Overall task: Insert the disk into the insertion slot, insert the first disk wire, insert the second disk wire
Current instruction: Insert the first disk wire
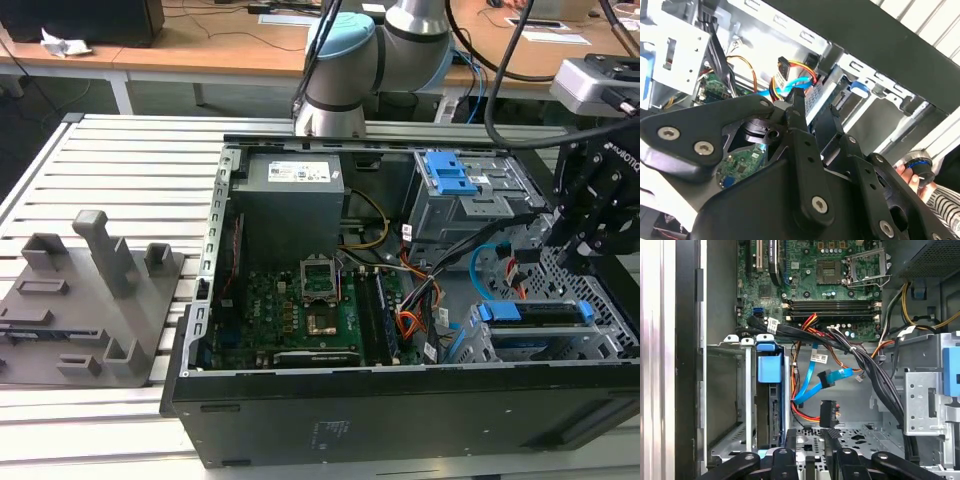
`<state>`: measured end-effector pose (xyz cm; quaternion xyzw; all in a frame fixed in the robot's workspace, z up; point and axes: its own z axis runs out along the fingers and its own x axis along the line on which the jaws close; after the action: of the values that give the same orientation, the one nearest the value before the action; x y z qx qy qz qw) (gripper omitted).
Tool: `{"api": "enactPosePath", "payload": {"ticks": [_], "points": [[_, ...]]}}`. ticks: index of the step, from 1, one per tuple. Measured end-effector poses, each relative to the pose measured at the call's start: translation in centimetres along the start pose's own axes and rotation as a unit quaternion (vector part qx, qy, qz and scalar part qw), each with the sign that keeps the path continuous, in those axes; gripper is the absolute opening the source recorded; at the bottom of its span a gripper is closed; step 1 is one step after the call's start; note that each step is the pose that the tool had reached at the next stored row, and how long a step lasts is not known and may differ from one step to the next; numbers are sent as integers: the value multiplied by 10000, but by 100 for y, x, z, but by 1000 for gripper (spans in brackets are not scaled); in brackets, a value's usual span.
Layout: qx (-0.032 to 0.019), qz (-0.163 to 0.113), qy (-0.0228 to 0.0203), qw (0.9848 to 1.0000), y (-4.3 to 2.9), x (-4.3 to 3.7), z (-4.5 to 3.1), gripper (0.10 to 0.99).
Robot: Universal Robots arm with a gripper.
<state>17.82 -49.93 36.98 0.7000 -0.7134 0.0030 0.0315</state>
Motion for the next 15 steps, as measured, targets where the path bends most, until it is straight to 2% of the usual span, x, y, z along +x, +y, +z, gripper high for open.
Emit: {"api": "enactPosePath", "payload": {"ticks": [2, 5, 7, 8, 11, 15], "points": [[-1, 1, 0, 10000, 11, -50, 3, 361], [-1, 7, 1, 10000, 82, -77, 28, 361], [-2, 23, 5, 10000, 163, -93, 84, 361], [-2, 28, 7, 10000, 180, -96, 100, 361], [-1, 34, 22, 10000, 203, -102, 161, 361], [-1, 36, 28, 10000, 207, -102, 180, 361]]}}
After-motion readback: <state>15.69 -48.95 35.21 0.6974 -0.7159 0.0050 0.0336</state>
